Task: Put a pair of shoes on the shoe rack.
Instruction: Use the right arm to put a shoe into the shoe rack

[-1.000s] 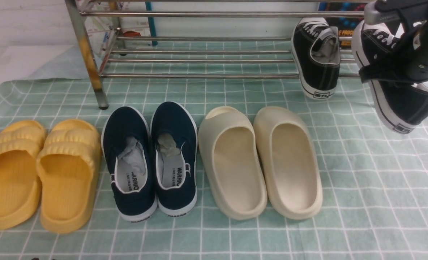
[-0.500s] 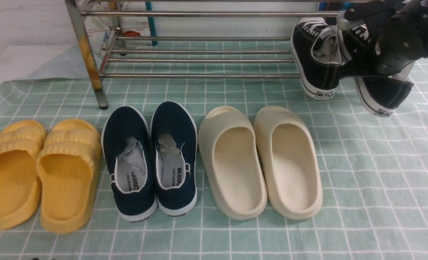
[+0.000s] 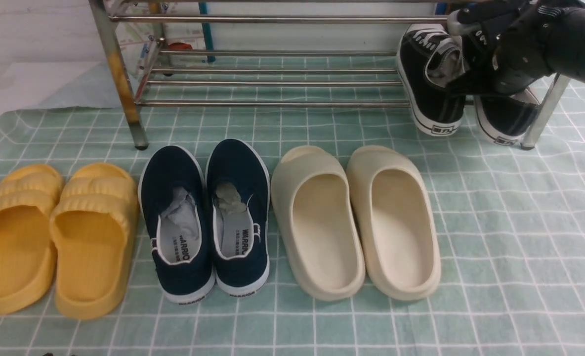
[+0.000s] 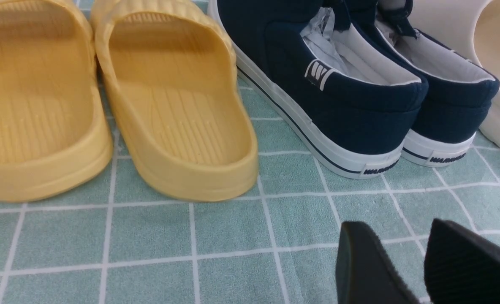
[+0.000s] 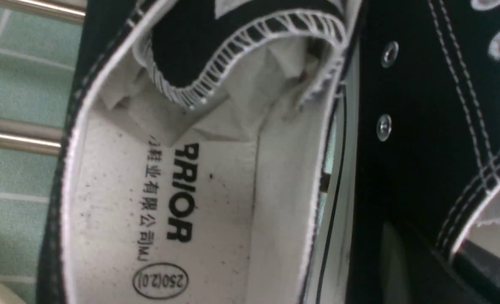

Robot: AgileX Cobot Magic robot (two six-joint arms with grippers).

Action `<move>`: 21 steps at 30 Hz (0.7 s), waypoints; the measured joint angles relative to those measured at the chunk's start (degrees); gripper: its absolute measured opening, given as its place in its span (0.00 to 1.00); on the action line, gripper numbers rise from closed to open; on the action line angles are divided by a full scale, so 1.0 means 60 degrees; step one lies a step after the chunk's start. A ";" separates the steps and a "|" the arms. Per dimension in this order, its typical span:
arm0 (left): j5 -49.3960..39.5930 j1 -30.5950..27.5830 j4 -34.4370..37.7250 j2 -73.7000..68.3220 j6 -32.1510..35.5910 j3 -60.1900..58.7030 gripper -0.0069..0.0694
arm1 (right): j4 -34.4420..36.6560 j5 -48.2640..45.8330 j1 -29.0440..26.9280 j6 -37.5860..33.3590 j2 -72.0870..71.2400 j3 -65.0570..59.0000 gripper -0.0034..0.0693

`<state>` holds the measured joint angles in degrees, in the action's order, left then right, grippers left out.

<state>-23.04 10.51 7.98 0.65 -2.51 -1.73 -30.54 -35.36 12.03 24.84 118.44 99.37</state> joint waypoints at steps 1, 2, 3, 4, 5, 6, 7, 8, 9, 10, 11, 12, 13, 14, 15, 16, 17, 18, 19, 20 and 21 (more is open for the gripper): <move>0.0000 0.0000 0.0000 0.0000 0.0000 0.0000 0.40 | -0.0018 0.0047 0.0000 0.0000 0.0000 0.0009 0.13; 0.0000 0.0000 0.0000 0.0000 0.0000 0.0000 0.40 | -0.0079 0.0116 -0.0009 0.0000 0.0000 0.0032 0.16; 0.0000 0.0000 0.0000 0.0000 0.0000 0.0000 0.40 | -0.0115 0.0159 -0.0017 0.0000 0.0000 0.0057 0.19; 0.0000 0.0000 0.0000 0.0000 0.0000 0.0000 0.40 | -0.0128 0.0160 -0.0017 0.0000 0.0000 0.0053 0.20; 0.0000 0.0000 0.0000 0.0000 0.0000 0.0000 0.40 | -0.0185 0.0247 -0.0047 0.0000 -0.0009 0.0065 0.29; 0.0000 0.0000 0.0000 0.0000 0.0000 0.0000 0.40 | -0.0185 0.0258 -0.0049 0.0000 -0.0046 0.0073 0.34; 0.0000 0.0000 0.0000 0.0000 0.0000 0.0000 0.40 | -0.0164 0.0258 -0.0049 0.0000 -0.0107 0.0073 0.40; 0.0000 0.0000 0.0000 0.0000 0.0000 0.0000 0.40 | -0.0073 0.0249 -0.0034 0.0000 -0.0190 0.0073 0.46; 0.0000 0.0000 0.0000 0.0000 0.0000 0.0000 0.40 | 0.0046 0.0249 -0.0003 0.0000 -0.0286 0.0073 0.51; 0.0000 0.0000 0.0000 0.0000 0.0000 0.0000 0.40 | 0.0047 0.0249 -0.0009 0.0000 -0.0286 0.0073 0.52; 0.0000 0.0000 0.0000 0.0000 0.0000 0.0000 0.40 | 0.0152 0.0216 0.0025 0.0000 -0.0436 0.0095 0.58; 0.0000 0.0000 0.0000 0.0000 0.0000 0.0000 0.40 | 0.0215 0.0218 0.0061 0.0000 -0.0529 0.0121 0.61; 0.0000 0.0000 0.0000 0.0000 0.0000 0.0000 0.40 | 0.0297 0.0176 0.0086 0.0000 -0.0610 0.0149 0.64; 0.0000 0.0000 0.0000 0.0000 0.0000 0.0000 0.40 | 0.0328 0.0113 0.0107 0.0000 -0.0646 0.0154 0.64; 0.0000 0.0000 0.0000 0.0000 0.0000 0.0000 0.40 | 0.0401 -0.0047 0.0141 0.0000 -0.0673 0.0174 0.65; 0.0000 0.0000 0.0000 0.0000 0.0000 0.0000 0.40 | 0.0443 -0.0182 0.0159 0.0000 -0.0681 0.0174 0.65; 0.0000 0.0000 0.0000 0.0000 0.0000 0.0000 0.40 | 0.0532 -0.0377 0.0171 0.0000 -0.0681 0.0174 0.65; 0.0000 0.0000 0.0000 0.0000 0.0000 0.0000 0.40 | 0.0587 -0.0512 0.0175 -0.0009 -0.0681 0.0174 0.65; 0.0000 0.0000 0.0000 0.0000 0.0000 0.0000 0.40 | 0.0745 -0.0654 0.0183 -0.0042 -0.0681 0.0174 0.64; 0.0000 0.0000 0.0000 0.0000 0.0000 0.0000 0.40 | 0.1092 -0.1036 0.0183 -0.0268 -0.0720 0.0174 0.61; 0.0000 0.0000 0.0000 0.0000 0.0000 0.0000 0.40 | 0.1342 -0.1338 0.0183 -0.0538 -0.0762 0.0174 0.59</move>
<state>-23.04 10.51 7.98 0.65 -2.51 -1.73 -22.49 -43.38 13.13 21.62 113.87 100.42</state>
